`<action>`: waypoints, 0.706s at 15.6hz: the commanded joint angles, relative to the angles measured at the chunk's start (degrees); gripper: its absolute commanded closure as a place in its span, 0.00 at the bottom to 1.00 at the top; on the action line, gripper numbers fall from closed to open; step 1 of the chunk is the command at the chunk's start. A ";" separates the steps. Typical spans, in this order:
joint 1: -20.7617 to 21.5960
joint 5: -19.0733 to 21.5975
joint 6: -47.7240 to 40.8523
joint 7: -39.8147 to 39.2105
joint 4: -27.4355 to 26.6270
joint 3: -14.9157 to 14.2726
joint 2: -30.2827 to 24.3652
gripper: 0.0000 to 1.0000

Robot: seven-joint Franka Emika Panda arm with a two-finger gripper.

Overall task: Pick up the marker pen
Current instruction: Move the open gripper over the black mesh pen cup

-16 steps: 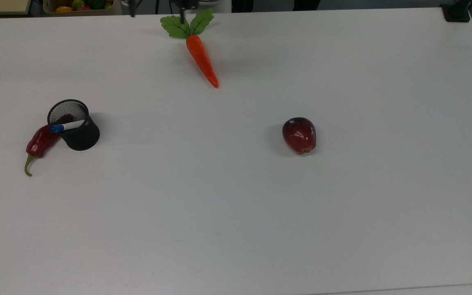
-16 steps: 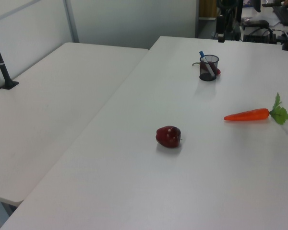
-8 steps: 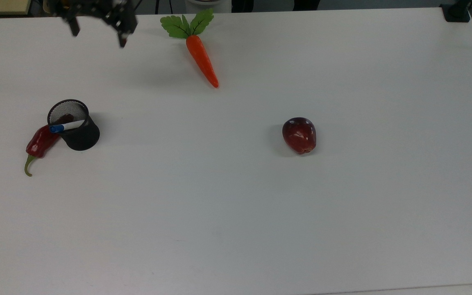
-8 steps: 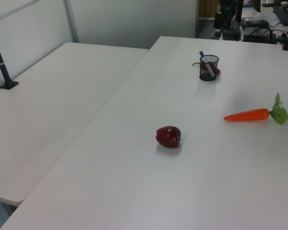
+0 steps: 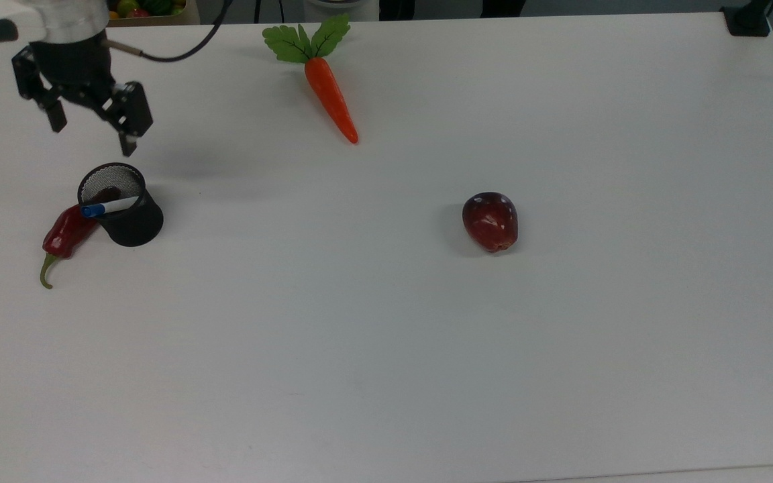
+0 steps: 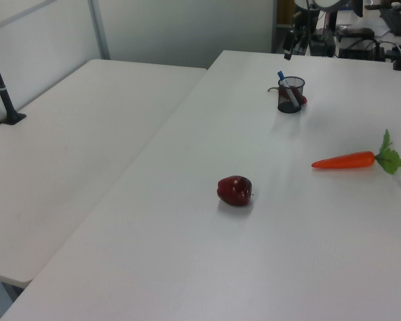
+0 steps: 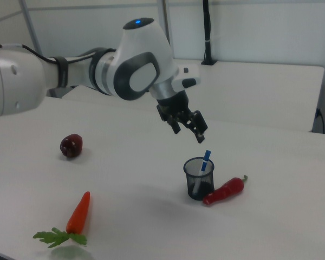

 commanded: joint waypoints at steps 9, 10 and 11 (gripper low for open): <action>-1.53 0.62 13.26 -4.02 -0.36 0.10 8.18 0.34; -1.44 0.62 13.97 -3.84 -0.36 0.18 8.96 0.42; -1.35 0.62 14.41 -3.75 -0.36 0.18 9.14 0.50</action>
